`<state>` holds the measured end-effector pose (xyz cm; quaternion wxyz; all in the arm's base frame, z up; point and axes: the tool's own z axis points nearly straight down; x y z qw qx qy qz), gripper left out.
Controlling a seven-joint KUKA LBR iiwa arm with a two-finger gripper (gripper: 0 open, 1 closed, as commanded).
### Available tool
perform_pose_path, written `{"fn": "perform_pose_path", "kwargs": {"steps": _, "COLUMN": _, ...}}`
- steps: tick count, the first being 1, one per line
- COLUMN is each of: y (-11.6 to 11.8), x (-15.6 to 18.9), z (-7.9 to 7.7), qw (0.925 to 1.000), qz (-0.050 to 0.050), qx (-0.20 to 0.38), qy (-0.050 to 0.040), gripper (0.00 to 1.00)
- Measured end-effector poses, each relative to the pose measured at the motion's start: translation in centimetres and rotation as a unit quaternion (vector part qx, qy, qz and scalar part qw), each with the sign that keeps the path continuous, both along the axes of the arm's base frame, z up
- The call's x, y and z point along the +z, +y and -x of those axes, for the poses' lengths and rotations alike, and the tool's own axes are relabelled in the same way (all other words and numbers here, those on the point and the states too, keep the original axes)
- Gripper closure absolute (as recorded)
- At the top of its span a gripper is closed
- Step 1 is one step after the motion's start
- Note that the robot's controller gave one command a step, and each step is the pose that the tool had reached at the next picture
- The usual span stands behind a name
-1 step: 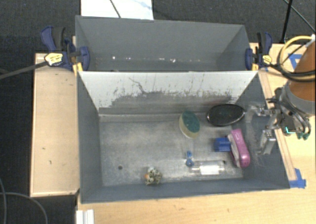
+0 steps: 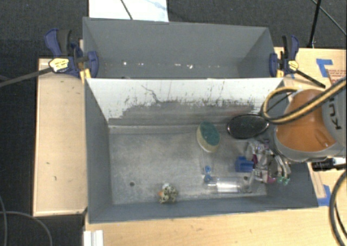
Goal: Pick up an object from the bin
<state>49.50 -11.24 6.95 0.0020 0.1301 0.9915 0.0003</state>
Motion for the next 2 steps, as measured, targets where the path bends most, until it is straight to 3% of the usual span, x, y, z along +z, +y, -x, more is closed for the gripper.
{"fn": "perform_pose_path", "kwargs": {"steps": 1, "y": -0.1, "x": 0.4, "z": -0.1, "qw": 1.0000, "qz": 0.001, "qx": 0.004, "qy": -0.0016, "gripper": 1.00}}
{"fn": "perform_pose_path", "kwargs": {"steps": 2, "y": 0.2, "x": 14.4, "z": -0.1, "qw": 0.9998, "qz": 0.001, "qx": -0.019, "qy": -0.0033, "gripper": 1.00}}
